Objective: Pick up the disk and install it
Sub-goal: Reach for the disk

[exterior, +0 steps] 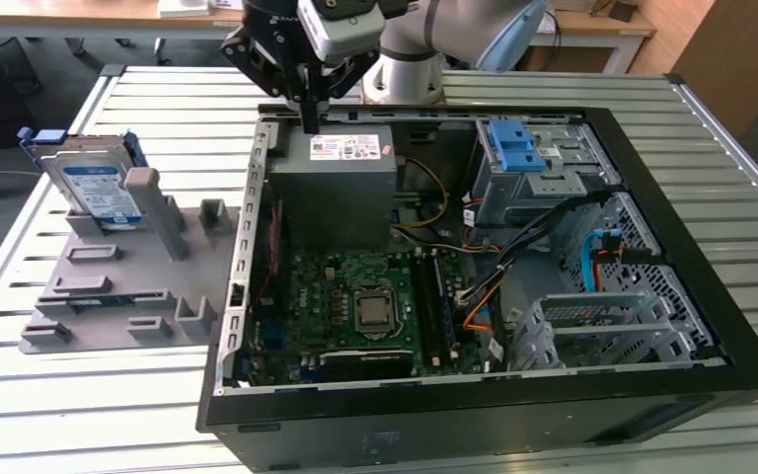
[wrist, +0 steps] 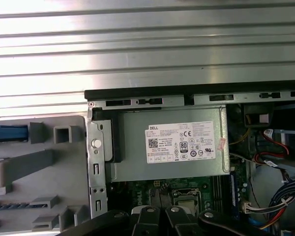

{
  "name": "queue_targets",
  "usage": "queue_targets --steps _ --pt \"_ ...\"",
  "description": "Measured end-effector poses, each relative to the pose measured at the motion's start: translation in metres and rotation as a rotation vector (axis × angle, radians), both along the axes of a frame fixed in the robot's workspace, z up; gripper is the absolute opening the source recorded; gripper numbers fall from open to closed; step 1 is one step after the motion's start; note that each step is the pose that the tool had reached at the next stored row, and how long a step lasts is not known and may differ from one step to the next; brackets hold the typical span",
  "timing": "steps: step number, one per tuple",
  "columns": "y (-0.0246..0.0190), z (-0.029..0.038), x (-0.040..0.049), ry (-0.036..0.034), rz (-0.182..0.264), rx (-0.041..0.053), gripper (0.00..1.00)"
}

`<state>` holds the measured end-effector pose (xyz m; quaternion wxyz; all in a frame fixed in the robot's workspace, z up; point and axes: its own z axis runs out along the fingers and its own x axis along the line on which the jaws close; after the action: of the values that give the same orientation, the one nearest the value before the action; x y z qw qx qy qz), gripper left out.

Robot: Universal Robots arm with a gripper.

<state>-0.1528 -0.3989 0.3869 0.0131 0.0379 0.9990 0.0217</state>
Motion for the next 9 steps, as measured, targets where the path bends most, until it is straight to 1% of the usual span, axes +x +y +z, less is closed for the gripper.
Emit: queue_targets --steps 7,9 --pt "0.0000 -0.0003 -0.0014 0.0000 0.000 0.0000 0.11" --pt "0.0000 -0.0011 -0.0038 0.0000 0.000 0.0000 0.11"
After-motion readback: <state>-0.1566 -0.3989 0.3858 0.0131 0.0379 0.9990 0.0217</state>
